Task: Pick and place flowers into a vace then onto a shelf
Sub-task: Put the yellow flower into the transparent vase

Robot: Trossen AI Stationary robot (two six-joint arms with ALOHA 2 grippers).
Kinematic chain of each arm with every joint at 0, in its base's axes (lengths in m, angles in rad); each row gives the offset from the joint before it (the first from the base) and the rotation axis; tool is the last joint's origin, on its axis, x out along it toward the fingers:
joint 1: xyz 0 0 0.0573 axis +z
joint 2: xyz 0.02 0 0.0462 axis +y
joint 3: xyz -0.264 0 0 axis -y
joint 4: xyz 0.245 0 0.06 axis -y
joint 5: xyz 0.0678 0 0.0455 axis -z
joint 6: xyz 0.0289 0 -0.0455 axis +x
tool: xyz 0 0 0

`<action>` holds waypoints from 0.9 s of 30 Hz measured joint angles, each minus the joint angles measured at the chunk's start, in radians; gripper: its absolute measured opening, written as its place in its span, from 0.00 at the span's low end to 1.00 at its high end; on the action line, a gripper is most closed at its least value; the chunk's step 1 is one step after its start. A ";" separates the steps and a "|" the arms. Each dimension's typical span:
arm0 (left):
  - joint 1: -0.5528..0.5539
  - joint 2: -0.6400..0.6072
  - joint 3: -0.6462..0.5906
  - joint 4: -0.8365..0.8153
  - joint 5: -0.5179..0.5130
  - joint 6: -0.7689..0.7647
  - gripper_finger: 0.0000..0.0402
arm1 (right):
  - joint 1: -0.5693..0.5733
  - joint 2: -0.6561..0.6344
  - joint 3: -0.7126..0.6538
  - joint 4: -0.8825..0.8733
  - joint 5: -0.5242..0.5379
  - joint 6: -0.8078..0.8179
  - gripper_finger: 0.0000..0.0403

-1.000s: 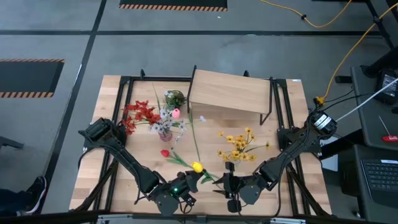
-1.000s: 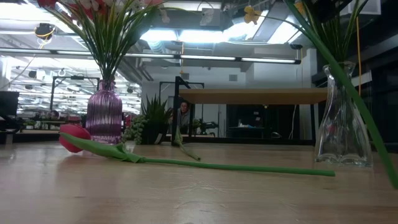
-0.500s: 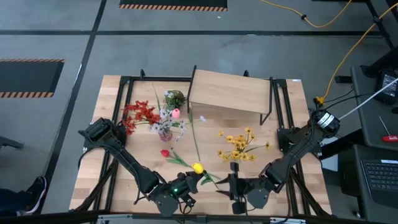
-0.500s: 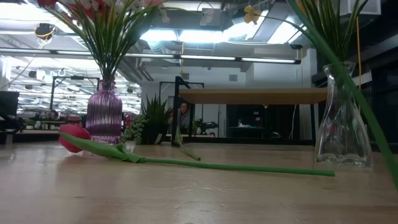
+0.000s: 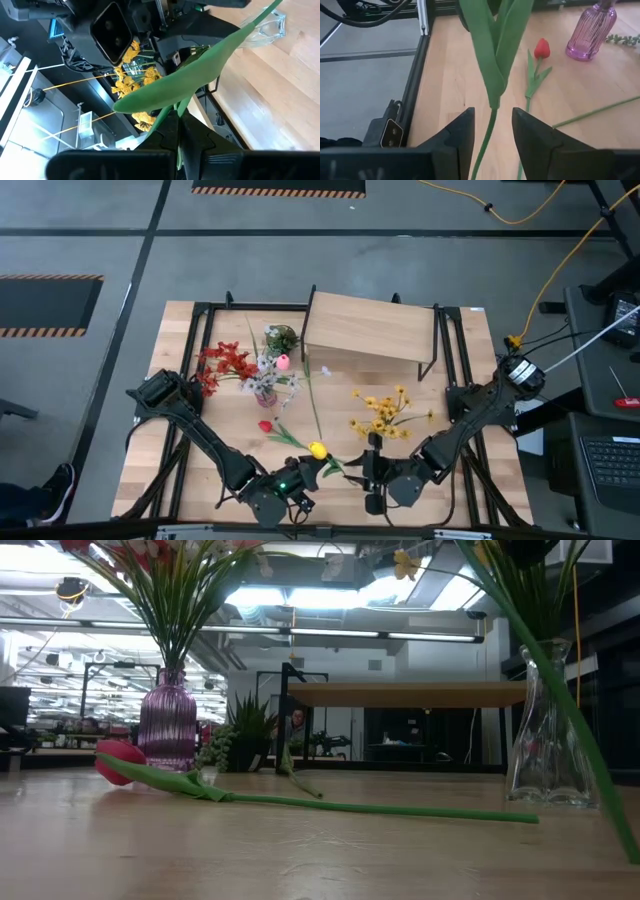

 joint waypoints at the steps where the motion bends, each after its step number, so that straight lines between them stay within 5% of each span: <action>1: 0.001 0.000 0.000 0.000 0.000 0.000 0.01 | -0.003 0.000 0.000 0.000 -0.011 0.001 0.33; 19: 0.030 0.000 0.000 0.156 0.017 0.101 0.01 | -0.040 0.000 0.000 0.001 -0.022 -0.017 0.32; 27: 0.021 0.000 0.000 0.156 0.017 0.088 0.01 | -0.036 0.000 0.000 0.002 -0.023 0.003 0.08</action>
